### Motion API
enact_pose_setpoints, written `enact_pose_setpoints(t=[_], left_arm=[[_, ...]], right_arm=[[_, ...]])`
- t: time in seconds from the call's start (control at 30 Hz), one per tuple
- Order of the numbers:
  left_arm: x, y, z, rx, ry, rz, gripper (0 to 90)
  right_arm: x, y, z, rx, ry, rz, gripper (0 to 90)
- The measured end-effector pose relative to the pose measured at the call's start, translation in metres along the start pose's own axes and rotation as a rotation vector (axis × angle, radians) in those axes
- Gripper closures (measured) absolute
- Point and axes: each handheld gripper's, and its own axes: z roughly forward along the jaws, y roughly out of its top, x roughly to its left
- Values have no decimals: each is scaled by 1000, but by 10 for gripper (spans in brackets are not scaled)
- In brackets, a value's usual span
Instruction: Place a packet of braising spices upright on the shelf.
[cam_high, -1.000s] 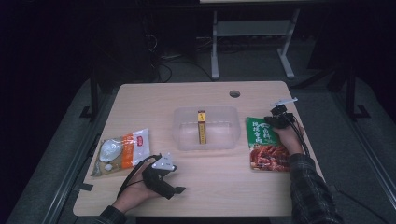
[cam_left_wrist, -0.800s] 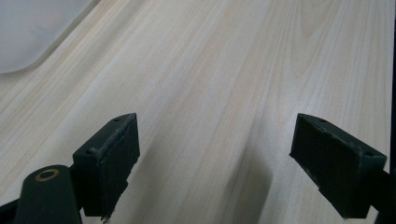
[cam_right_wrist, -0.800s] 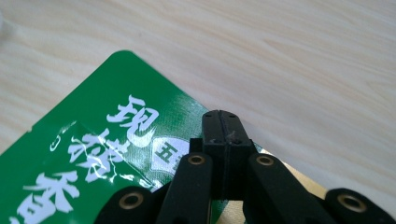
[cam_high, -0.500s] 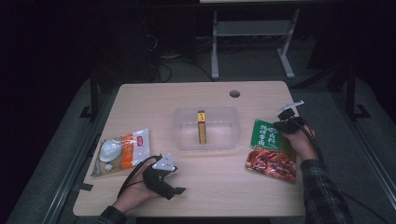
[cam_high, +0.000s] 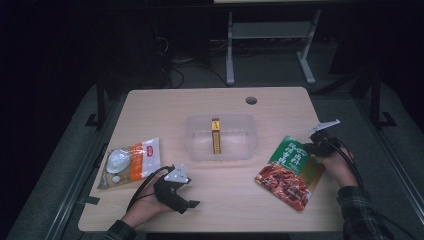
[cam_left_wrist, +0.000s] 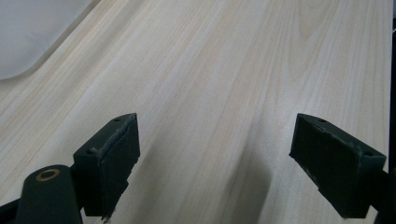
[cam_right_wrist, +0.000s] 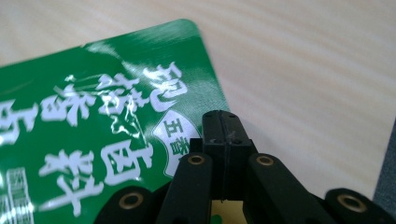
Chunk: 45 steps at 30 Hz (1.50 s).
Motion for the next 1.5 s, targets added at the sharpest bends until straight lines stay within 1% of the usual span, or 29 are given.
enact_pose_setpoints(t=[0.17,0.3,0.37,0.43,0.47,0.53,0.57,0.6,0.67,0.7,0.73,0.77,0.87,0.9,0.97,1.0,1.03,1.07,1.1,1.17,1.23,1.27,1.3,1.47,1.5], left_arm=[[-1,0,1,0,0,2,151],[0,1,1,3,0,3,151],[0,1,1,4,1,5,151],[-1,1,1,4,0,6,151],[-1,1,0,4,0,6,151],[-1,1,0,-6,2,5,151],[-1,1,0,-11,3,5,151],[0,0,0,-2,2,11,151],[0,0,0,-10,3,-1,151],[0,0,0,-11,3,-1,151],[0,0,0,-11,3,-1,151],[0,0,0,-4,1,7,151],[-1,0,0,-9,2,0,151],[-1,0,0,-11,2,-2,151],[-1,0,1,-13,0,-4,151],[-1,0,0,-9,-1,-3,151],[-1,0,1,-10,-1,-3,151],[-1,0,1,-10,-2,-5,151],[-1,0,1,-12,-1,-6,151],[0,0,0,-7,-2,1,151],[0,0,0,-5,0,6,151],[0,0,1,-9,-1,-5,151],[0,0,1,-10,0,-5,151],[0,0,0,-8,3,0,151],[0,0,0,-8,5,1,151]], right_arm=[[8,-18,-14,12,17,-11,900],[18,-30,-25,25,38,-29,900],[23,-34,-29,36,48,-39,900],[26,-37,-32,36,53,-54,900],[28,-39,-34,26,66,-61,900],[34,-42,-41,-5,112,-71,900],[39,-43,-46,-20,150,-83,900],[45,-45,-49,-31,176,-105,900],[59,-49,-56,-39,228,-151,900],[63,-50,-58,-44,249,-163,900],[63,-50,-58,-44,249,-163,900],[75,-54,-63,-59,306,-192,900],[94,-62,-67,-48,363,-242,900],[98,-64,-67,-50,380,-269,900],[105,-68,-68,-44,407,-287,900],[109,-70,-67,-30,417,-292,900],[112,-71,-65,-15,417,-309,900],[114,-72,-63,0,423,-312,900],[114,-72,-62,2,432,-310,900],[116,-70,-59,6,432,-311,900],[119,-67,-57,9,426,-333,900],[121,-65,-55,6,430,-337,900],[123,-63,-54,6,440,-337,900],[133,-52,-46,-8,449,-377,900],[136,-50,-45,-5,454,-373,900]])
